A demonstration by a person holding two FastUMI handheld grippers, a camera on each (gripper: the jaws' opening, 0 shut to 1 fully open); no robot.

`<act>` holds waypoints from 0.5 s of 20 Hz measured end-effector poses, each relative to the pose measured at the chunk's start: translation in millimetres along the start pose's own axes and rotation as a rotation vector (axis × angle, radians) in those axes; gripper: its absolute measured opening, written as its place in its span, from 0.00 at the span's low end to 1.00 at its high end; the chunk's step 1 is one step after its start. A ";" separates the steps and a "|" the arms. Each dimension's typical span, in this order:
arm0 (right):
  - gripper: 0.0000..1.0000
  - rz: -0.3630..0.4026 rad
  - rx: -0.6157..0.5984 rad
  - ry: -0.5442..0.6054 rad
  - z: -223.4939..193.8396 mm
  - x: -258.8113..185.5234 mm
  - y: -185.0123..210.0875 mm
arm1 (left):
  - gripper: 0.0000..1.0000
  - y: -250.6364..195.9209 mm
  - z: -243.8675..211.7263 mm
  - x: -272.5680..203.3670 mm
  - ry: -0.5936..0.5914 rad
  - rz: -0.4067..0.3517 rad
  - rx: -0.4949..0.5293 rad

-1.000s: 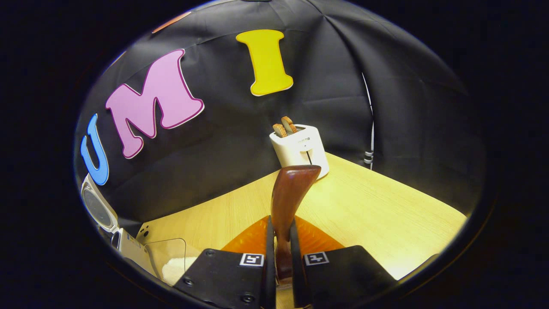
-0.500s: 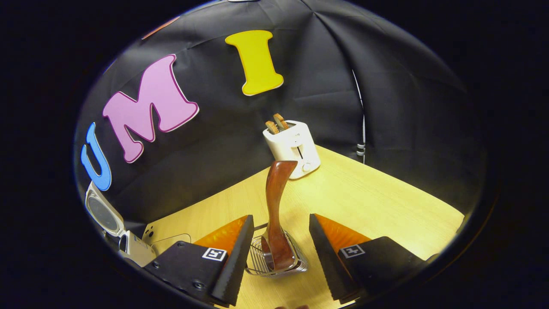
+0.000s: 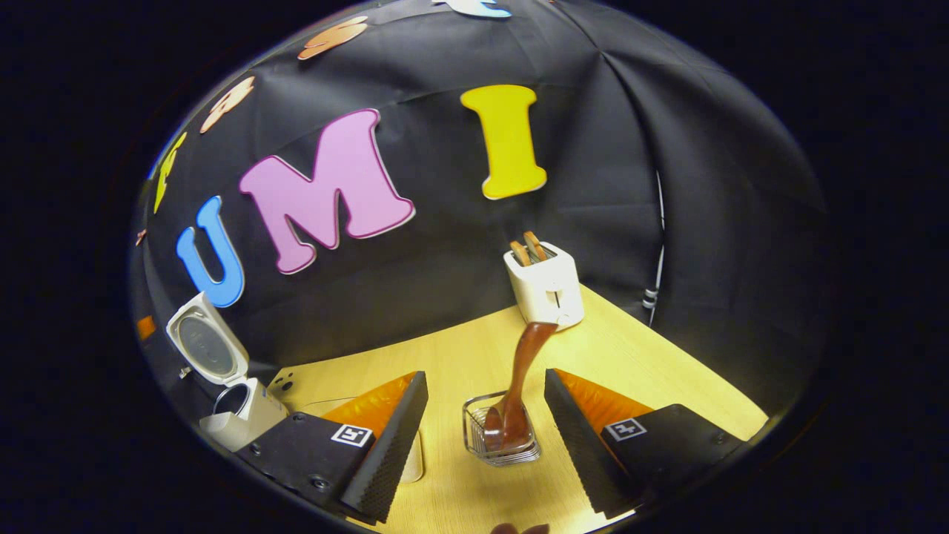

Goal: Close the left gripper, press the button to open the rice cooker; take a wooden spoon from the chopstick holder with the right hand, scoop a spoonful of rice and pour it into the rice cooker, then put the wooden spoon back into the chopstick holder.

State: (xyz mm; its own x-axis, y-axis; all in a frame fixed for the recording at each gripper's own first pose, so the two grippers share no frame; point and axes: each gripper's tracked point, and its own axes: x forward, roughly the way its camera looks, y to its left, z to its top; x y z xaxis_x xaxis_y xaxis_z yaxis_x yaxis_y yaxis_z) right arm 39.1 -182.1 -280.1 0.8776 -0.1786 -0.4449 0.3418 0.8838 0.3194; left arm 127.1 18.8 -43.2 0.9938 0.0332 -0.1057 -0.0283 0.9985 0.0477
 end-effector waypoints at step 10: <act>0.98 0.155 -0.165 -0.042 36.2 -48.0 64.3 | 0.95 66.6 75.3 105.0 -0.107 0.143 0.047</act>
State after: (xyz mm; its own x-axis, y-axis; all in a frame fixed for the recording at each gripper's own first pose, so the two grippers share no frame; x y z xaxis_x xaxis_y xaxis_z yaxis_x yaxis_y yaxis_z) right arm 31.1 -132.4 -207.9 0.9296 -0.0503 -0.3652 0.1457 0.9601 0.2386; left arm 237.7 85.5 23.7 0.9858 0.1676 0.0121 -0.1680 0.9806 0.1013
